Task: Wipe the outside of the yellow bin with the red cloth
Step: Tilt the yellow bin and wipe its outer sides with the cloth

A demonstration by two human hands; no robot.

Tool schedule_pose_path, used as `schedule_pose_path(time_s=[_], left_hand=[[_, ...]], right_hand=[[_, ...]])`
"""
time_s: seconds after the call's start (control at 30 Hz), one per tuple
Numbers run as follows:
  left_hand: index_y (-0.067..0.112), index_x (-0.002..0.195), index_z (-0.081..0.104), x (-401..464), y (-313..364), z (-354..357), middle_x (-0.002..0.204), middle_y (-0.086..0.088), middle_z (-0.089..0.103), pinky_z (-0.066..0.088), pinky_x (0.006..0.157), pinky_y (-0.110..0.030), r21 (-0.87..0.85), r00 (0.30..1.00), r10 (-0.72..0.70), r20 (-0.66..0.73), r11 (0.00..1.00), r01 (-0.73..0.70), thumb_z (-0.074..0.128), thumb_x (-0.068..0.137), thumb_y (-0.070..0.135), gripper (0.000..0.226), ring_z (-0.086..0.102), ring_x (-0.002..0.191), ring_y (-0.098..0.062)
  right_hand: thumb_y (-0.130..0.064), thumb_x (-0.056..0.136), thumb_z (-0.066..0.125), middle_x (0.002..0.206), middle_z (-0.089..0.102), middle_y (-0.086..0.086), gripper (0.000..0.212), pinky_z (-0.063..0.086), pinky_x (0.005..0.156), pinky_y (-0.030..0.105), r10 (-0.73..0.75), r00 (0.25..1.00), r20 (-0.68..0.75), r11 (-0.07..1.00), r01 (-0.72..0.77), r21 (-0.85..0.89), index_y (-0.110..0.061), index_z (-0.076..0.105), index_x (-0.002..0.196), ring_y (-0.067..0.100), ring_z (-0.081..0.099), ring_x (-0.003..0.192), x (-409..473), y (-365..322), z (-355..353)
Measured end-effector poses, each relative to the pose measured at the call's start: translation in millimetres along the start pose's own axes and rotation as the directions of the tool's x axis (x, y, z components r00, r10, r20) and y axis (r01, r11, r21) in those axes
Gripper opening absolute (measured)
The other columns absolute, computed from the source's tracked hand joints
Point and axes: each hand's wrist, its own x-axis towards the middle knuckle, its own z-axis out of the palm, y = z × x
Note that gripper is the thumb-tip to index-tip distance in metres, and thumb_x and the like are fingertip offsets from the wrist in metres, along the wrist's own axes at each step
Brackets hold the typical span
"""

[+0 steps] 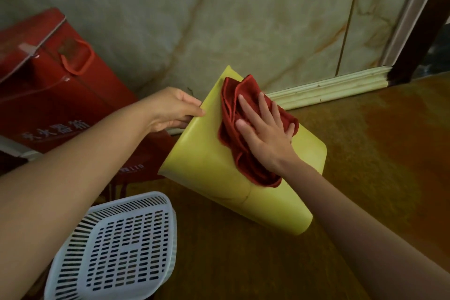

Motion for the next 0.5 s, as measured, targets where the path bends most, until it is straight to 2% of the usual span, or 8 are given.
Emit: schedule_pose_path(time_s=[0.1,0.27,0.33,0.4,0.47,0.5], left_hand=[[0.012,0.102,0.066,-3,3,1,0.084,-0.004,0.07,0.052,0.058,-0.016,0.087,0.999,0.014,0.044,0.996,-0.018,0.055,0.084,0.01,0.02,0.065,0.061,-0.007],[0.011,0.111,0.061,-1,-2,-3,0.091,-0.008,0.067,0.052,0.054,-0.016,0.109,0.999,-0.01,0.043,0.994,0.005,0.052,0.087,0.012,0.026,0.064,0.058,-0.008],[0.01,0.113,0.06,1,-6,-5,0.09,-0.007,0.067,0.051,0.054,-0.016,0.135,0.999,-0.033,0.001,0.99,0.033,0.052,0.087,0.012,0.028,0.062,0.065,-0.012],[0.009,0.116,0.059,3,-10,-8,0.095,-0.009,0.067,0.052,0.055,-0.016,0.135,0.998,-0.058,-0.024,0.989,0.061,0.052,0.087,0.012,0.03,0.062,0.07,-0.014],[0.01,0.116,0.059,5,-11,-9,0.094,-0.008,0.068,0.053,0.056,-0.018,0.125,0.998,-0.06,-0.016,0.99,0.062,0.053,0.087,0.013,0.03,0.064,0.067,-0.011],[0.01,0.115,0.059,7,-9,-9,0.09,-0.006,0.068,0.053,0.057,-0.019,0.139,0.998,-0.057,-0.018,0.988,0.059,0.053,0.087,0.013,0.029,0.065,0.065,-0.01]], right_hand=[[-0.078,0.077,0.022,0.157,-0.019,-0.008,0.065,-0.01,0.102,0.072,-0.063,0.994,-0.094,0.985,0.046,-0.169,-0.063,-0.005,0.133,0.024,-0.021,0.143,11,-2,11],[-0.081,0.076,0.019,0.159,-0.006,-0.008,0.065,-0.004,0.103,0.074,-0.116,0.987,-0.115,0.962,0.083,-0.262,-0.062,0.001,0.135,0.025,-0.01,0.146,14,13,24],[-0.081,0.076,0.017,0.159,-0.004,-0.01,0.064,-0.003,0.105,0.073,-0.07,0.991,-0.115,0.955,0.033,-0.295,-0.063,0.0,0.135,0.024,-0.008,0.146,5,33,22],[-0.08,0.075,0.014,0.159,-0.006,-0.011,0.064,0.0,0.108,0.071,0.044,0.991,-0.125,0.95,-0.08,-0.301,-0.063,-0.003,0.134,0.023,-0.008,0.146,-12,55,15],[-0.078,0.077,0.009,0.158,-0.01,-0.011,0.062,0.003,0.11,0.067,0.114,0.984,-0.136,0.952,-0.147,-0.269,-0.061,-0.005,0.135,0.02,-0.009,0.146,-34,68,9],[-0.075,0.079,0.007,0.157,-0.012,-0.011,0.061,0.004,0.111,0.066,0.099,0.988,-0.123,0.953,-0.129,-0.273,-0.059,-0.005,0.137,0.02,-0.01,0.146,-48,67,11]])
